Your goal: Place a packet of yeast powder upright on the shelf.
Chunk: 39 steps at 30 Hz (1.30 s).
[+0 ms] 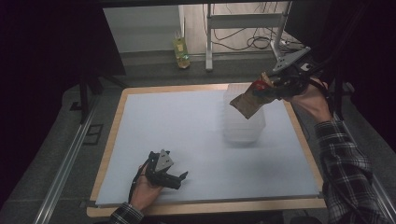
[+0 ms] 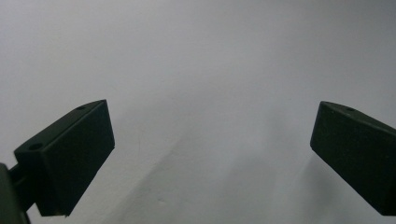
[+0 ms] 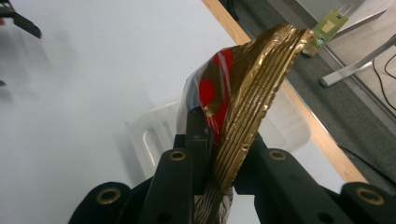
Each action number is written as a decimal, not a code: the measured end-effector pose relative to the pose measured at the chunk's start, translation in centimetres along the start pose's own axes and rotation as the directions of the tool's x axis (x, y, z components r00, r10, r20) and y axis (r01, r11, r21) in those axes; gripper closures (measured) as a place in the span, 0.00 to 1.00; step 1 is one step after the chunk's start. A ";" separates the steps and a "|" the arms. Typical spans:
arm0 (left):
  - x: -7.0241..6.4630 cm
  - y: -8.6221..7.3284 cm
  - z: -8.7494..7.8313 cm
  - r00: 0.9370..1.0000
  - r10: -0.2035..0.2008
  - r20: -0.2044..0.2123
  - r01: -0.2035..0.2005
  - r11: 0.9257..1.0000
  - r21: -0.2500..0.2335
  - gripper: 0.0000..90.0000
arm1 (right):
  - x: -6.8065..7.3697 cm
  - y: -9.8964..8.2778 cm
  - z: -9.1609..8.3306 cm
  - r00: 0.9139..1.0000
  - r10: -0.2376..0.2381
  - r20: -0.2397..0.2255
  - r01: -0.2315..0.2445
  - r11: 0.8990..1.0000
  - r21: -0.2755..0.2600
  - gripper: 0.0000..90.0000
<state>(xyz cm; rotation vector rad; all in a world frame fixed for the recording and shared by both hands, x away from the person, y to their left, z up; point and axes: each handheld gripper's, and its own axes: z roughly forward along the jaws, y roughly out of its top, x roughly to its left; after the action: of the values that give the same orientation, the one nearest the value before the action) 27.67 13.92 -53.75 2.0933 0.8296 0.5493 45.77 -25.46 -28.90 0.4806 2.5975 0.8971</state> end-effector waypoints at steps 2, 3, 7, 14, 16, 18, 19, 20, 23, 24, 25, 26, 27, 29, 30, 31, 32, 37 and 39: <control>0.0 0.0 0.0 1.000 0.000 -0.001 0.000 1.000 -0.001 0.00 | -0.4 0.0 0.2 1.000 -0.010 0.008 0.010 1.000 0.008 0.89; 0.0 0.0 0.0 1.000 -0.004 0.001 0.004 1.000 -0.002 0.00 | -0.6 0.0 0.3 1.000 -0.011 0.013 0.011 1.000 0.013 0.89; 0.1 0.0 -0.1 1.000 -0.005 0.001 0.005 1.000 -0.003 0.00 | -1.3 0.1 0.9 0.999 -0.037 0.022 0.036 0.999 0.022 0.89; 0.1 0.0 -0.1 1.000 -0.003 0.000 0.003 1.000 -0.003 0.00 | -2.3 0.1 2.2 0.995 -0.096 0.020 0.095 0.995 0.041 0.89; 0.1 -0.1 -0.1 1.000 -0.003 0.002 0.003 1.000 -0.003 0.00 | -2.5 0.0 2.6 0.994 -0.111 0.016 0.110 0.993 0.044 0.89; 0.2 -0.1 -0.1 1.000 -0.004 0.003 0.004 1.000 -0.002 0.00 | -2.6 -0.1 3.0 0.991 -0.130 0.012 0.129 0.990 0.049 0.89; 0.2 -0.1 -0.1 1.000 -0.007 0.003 0.007 1.000 -0.003 0.00 | -2.8 -0.3 3.2 0.990 -0.142 0.000 0.142 0.989 0.043 0.89; 0.2 -0.1 -0.1 1.000 -0.007 0.003 0.007 1.000 -0.003 0.00 | -3.0 -0.4 3.4 0.989 -0.146 -0.009 0.146 0.988 0.043 0.89; 0.2 -0.1 -0.1 1.000 -0.005 0.001 0.005 1.000 0.000 0.00 | -3.1 -0.7 3.8 0.985 -0.169 -0.019 0.169 0.985 0.040 0.89; 0.2 -0.1 -0.1 1.000 -0.007 0.002 0.007 1.000 0.000 0.00 | -3.1 -0.7 3.8 0.985 -0.169 -0.019 0.169 0.985 0.040 0.89; 0.2 -0.1 -0.1 1.000 -0.009 0.003 0.009 1.000 0.000 0.00 | -3.2 -0.8 3.9 0.984 -0.176 -0.021 0.177 0.983 0.043 0.89; 0.2 -0.1 -0.1 1.000 -0.008 0.002 0.008 1.000 0.000 0.00 | -3.2 -0.9 4.1 0.982 -0.188 -0.029 0.189 0.981 0.045 0.89; 0.2 -0.1 -0.1 1.000 -0.008 0.002 0.008 1.000 0.000 0.00 | -3.1 -1.0 4.5 0.978 -0.200 -0.053 0.203 0.978 0.053 0.89; 0.2 -0.1 -0.1 1.000 -0.006 0.001 0.006 1.000 0.004 0.00 | -3.1 -1.1 4.9 0.976 -0.205 -0.071 0.209 0.976 0.066 0.89; 0.2 -0.1 -0.1 1.000 -0.006 0.001 0.006 1.000 0.004 0.00 | -3.1 -1.1 4.9 0.976 -0.205 -0.071 0.209 0.976 0.066 0.89; 0.2 -0.1 -0.1 1.000 -0.006 0.001 0.006 1.000 0.005 0.00 | -3.1 -1.1 5.2 0.975 -0.206 -0.081 0.212 0.975 0.070 0.89; 0.2 -0.1 -0.1 1.000 -0.007 0.002 0.007 1.000 0.003 0.00 | -3.2 -1.1 5.4 0.975 -0.206 -0.087 0.212 0.974 0.073 0.89; 0.2 -0.1 -0.1 1.000 -0.007 0.002 0.007 1.000 0.003 0.00 | -3.2 -1.0 6.5 0.972 -0.205 -0.112 0.217 0.970 0.112 0.89; 0.2 -0.1 -0.1 1.000 -0.009 0.003 0.009 1.000 0.000 0.00 | -3.3 -0.9 7.4 0.974 -0.197 -0.110 0.211 0.969 0.132 0.89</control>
<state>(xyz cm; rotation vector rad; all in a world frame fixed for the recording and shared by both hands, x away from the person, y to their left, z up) 27.71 14.18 -53.75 2.0885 0.8374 0.5414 51.64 -23.66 -34.30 0.2040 2.7500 0.6843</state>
